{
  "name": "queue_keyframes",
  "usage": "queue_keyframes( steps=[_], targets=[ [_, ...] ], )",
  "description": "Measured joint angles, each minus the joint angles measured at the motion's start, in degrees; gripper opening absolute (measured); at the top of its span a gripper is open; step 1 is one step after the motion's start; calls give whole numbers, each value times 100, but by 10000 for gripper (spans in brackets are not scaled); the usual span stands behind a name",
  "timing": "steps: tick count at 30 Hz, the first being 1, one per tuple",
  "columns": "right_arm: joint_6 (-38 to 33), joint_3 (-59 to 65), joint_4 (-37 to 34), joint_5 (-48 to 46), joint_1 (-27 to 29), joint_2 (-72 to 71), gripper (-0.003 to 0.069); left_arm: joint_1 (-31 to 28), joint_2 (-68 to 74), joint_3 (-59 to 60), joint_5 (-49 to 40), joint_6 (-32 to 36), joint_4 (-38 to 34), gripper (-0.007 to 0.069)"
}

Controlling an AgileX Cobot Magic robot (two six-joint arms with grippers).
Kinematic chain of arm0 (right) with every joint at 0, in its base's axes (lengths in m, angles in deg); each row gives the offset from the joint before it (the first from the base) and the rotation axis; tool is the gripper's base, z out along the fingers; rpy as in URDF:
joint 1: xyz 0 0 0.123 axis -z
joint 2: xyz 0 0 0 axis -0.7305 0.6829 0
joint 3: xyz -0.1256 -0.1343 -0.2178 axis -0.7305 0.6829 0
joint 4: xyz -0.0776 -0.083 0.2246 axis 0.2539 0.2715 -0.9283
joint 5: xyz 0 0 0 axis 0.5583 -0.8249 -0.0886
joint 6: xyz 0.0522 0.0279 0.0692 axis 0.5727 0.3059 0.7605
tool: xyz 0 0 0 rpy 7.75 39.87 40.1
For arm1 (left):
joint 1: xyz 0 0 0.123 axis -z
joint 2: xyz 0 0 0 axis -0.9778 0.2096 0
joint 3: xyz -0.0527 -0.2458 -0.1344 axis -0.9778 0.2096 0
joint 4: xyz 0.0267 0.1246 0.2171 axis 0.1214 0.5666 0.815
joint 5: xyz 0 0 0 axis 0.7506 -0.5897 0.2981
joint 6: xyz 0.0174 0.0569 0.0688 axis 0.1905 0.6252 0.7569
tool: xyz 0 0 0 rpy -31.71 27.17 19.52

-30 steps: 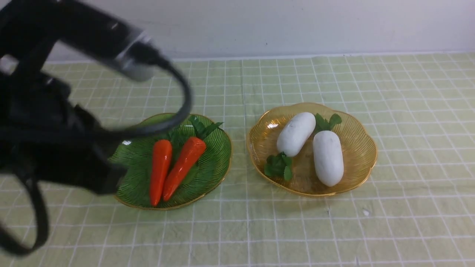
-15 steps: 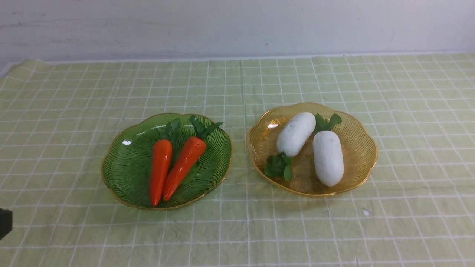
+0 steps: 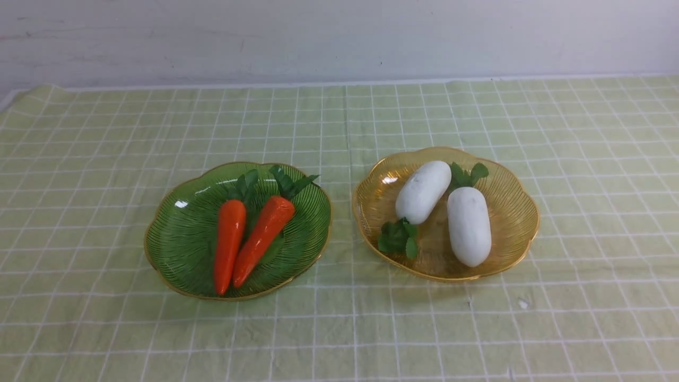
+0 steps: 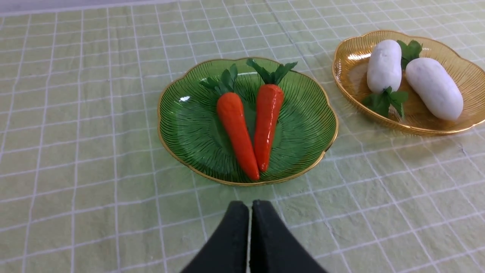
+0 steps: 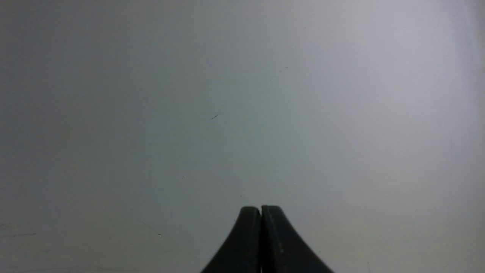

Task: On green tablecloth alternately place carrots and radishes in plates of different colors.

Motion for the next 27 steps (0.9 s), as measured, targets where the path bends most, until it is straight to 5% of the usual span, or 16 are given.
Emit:
queue_keyframes(
  steps=[6,14,22,27],
  targets=[
    [0,0,0,0,0,0,-14,-97,-118,193,722,133,-56,-8],
    [0,0,0,0,0,0,-14,-2144,-1197,2141,3017,2630,-1975,-8],
    [0,0,0,0,0,0,-14,-3367,-1864,3701,3417,3286,-2447,-8],
    [-5,0,0,0,0,0,-14,-3551,-1878,3889,3194,3303,-2470,-8]
  ],
)
